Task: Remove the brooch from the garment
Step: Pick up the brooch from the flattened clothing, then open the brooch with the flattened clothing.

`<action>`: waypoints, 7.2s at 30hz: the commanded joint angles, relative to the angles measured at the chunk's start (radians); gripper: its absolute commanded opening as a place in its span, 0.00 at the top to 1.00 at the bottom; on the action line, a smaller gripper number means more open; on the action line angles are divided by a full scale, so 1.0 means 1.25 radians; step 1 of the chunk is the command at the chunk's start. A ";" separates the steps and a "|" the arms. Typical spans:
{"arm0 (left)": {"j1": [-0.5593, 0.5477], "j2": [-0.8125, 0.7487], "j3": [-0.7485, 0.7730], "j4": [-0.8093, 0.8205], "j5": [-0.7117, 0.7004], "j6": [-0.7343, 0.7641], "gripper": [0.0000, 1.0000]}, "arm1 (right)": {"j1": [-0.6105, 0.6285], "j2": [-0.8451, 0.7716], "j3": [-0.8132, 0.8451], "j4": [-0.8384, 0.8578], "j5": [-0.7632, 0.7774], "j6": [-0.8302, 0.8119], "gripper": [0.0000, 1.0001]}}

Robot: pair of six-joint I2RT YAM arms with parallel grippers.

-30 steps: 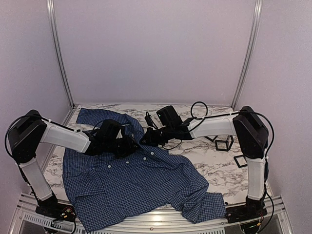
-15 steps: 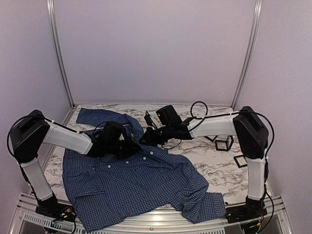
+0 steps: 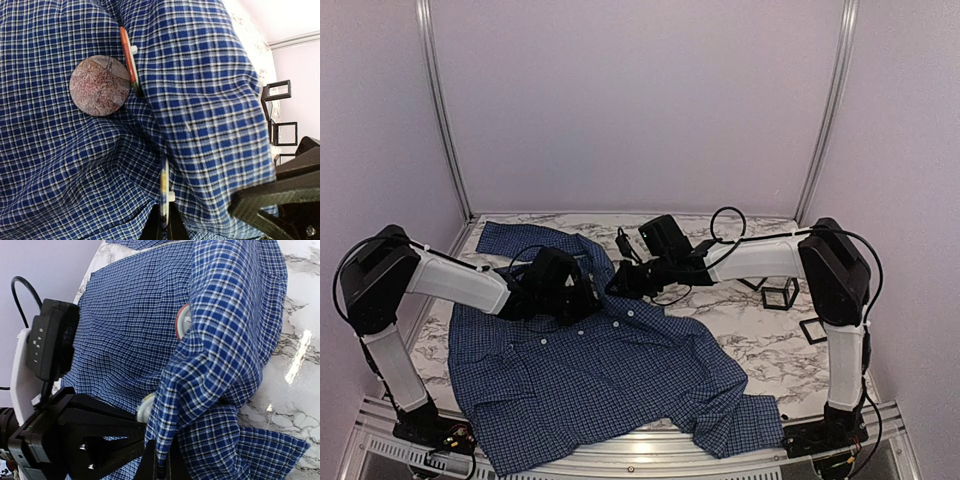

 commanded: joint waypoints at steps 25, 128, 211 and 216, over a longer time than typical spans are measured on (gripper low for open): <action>0.049 -0.051 0.041 -0.124 0.272 0.345 1.00 | 0.016 -0.102 -0.049 -0.113 0.234 -0.188 0.90; 0.090 -0.026 0.011 0.112 0.485 0.299 1.00 | -0.085 -0.038 -0.342 0.674 -0.207 0.273 0.69; 0.082 -0.017 0.050 0.109 0.495 0.298 1.00 | -0.066 -0.056 -0.310 0.523 -0.170 0.179 0.60; 0.082 -0.014 0.057 0.108 0.495 0.296 1.00 | -0.060 -0.053 -0.308 0.510 -0.166 0.169 0.63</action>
